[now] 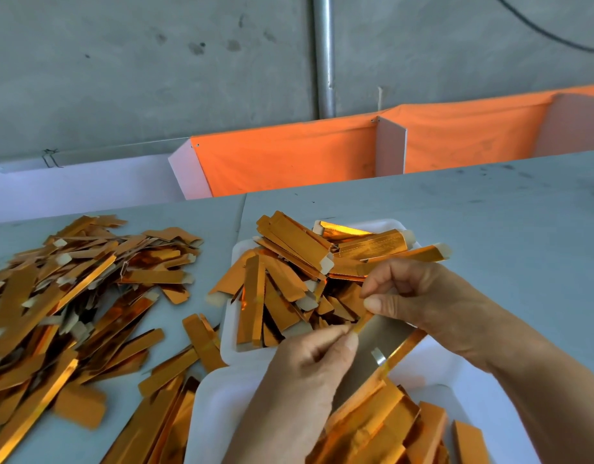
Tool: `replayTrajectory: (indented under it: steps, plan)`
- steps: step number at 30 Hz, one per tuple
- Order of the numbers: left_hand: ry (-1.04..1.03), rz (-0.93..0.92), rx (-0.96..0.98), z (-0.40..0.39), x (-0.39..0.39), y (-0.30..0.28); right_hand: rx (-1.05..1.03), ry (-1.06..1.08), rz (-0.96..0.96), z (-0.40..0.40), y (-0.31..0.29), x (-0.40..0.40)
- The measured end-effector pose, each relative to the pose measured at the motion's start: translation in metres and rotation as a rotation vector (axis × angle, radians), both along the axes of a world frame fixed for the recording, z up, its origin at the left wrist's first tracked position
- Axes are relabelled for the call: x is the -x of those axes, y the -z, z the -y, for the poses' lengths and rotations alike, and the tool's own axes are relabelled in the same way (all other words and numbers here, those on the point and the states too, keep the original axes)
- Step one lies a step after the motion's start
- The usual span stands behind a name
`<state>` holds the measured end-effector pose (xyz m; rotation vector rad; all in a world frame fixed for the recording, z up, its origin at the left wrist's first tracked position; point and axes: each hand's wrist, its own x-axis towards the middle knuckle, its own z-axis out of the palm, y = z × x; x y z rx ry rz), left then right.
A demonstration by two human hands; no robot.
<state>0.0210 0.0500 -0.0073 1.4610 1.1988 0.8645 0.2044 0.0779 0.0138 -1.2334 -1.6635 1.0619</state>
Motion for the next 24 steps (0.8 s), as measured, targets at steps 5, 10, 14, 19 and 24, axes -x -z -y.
replayTrajectory:
  steps: [5,10,14,19,24]
  plan:
    - [-0.046,-0.122,-0.172,0.000,-0.005,0.004,0.024,-0.050,-0.024,0.002,-0.004,-0.002]
    - [-0.029,-0.254,-0.349,0.001,-0.006,0.002,0.038,-0.059,0.022,0.003,-0.007,-0.001]
    - [-0.019,-0.266,-0.382,0.001,-0.003,0.003,0.012,-0.059,0.071,0.003,-0.008,0.000]
    - [0.031,-0.161,-0.196,0.003,-0.006,0.002,-0.024,-0.013,0.060,0.004,-0.007,0.003]
    - [-0.104,0.063,-0.038,0.004,-0.005,-0.007,-0.085,0.143,-0.117,0.003,-0.002,-0.004]
